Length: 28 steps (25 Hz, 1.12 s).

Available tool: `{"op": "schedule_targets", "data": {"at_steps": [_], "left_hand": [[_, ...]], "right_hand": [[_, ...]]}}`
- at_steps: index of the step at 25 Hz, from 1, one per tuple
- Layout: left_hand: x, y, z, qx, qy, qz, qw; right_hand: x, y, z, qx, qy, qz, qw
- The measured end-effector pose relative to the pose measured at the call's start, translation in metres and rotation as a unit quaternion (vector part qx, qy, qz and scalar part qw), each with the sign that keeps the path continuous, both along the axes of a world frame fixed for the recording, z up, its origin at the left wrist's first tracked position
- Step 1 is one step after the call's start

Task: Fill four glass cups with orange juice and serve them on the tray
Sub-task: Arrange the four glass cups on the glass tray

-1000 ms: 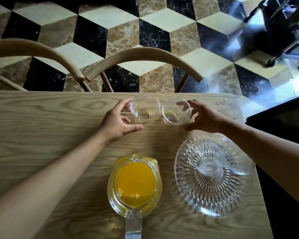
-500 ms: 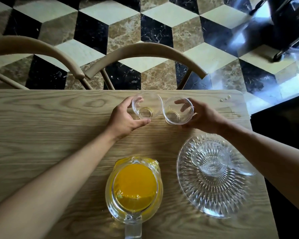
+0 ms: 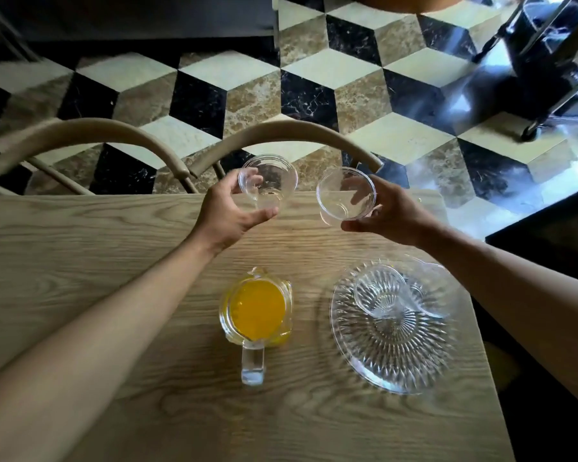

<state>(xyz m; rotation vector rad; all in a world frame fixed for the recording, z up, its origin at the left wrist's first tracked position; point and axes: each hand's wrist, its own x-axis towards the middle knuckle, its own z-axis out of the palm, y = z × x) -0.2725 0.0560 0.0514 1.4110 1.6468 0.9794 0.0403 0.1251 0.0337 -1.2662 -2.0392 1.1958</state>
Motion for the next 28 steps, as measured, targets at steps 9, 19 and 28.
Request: {"op": "schedule_targets", "data": {"at_steps": [9,19,28], "left_hand": [[0.042,-0.051,0.159,0.082,0.02,0.044,0.995],[0.152,-0.157,0.141,0.05,-0.007,0.05,0.997],[0.205,-0.222,0.04,-0.034,-0.022,0.079,0.996]], "right_hand": [[0.036,-0.055,0.115,0.065,0.036,-0.036,0.997],[0.113,-0.151,0.116,0.059,0.022,-0.083,0.995],[0.155,-0.234,0.033,-0.003,-0.016,-0.145,0.989]]}}
